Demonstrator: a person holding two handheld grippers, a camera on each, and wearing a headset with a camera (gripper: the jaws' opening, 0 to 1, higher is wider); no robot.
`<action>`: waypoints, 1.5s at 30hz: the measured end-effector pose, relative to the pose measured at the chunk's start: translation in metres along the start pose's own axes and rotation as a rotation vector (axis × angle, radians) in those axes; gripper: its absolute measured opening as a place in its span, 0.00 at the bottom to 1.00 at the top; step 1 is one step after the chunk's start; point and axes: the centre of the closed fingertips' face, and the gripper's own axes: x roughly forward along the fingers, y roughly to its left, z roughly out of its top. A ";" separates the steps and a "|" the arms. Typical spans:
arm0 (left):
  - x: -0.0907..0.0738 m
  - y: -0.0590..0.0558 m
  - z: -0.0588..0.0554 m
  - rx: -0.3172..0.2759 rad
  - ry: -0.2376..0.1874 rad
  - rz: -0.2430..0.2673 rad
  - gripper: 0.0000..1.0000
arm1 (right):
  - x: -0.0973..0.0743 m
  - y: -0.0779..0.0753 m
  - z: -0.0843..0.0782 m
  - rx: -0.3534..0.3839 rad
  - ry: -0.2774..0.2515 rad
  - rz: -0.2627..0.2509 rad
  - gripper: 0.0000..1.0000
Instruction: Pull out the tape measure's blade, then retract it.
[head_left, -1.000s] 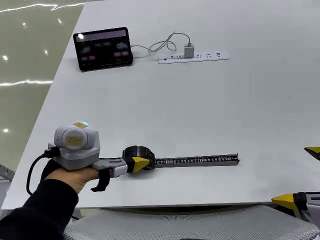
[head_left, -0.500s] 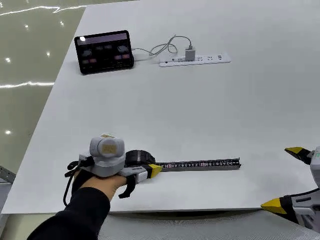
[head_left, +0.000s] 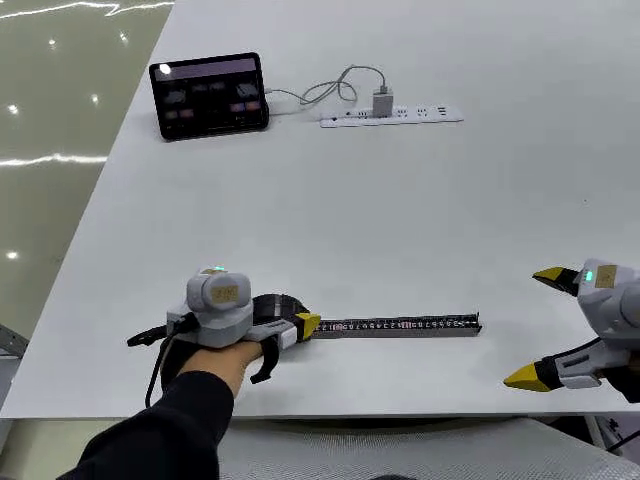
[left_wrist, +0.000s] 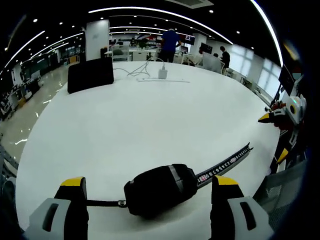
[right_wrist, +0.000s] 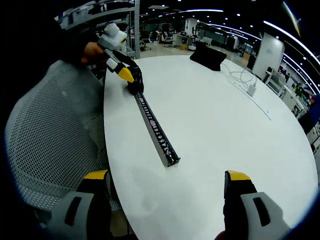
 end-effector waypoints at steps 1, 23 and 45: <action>0.001 -0.002 0.001 0.026 0.000 0.010 1.00 | 0.005 -0.002 0.000 -0.016 0.009 0.008 0.90; 0.021 0.001 0.000 0.004 -0.020 0.026 1.00 | 0.063 -0.008 -0.005 -0.246 0.195 0.217 0.49; 0.019 0.004 0.000 -0.018 -0.024 0.031 0.98 | 0.064 -0.004 -0.009 -0.289 0.243 0.260 0.14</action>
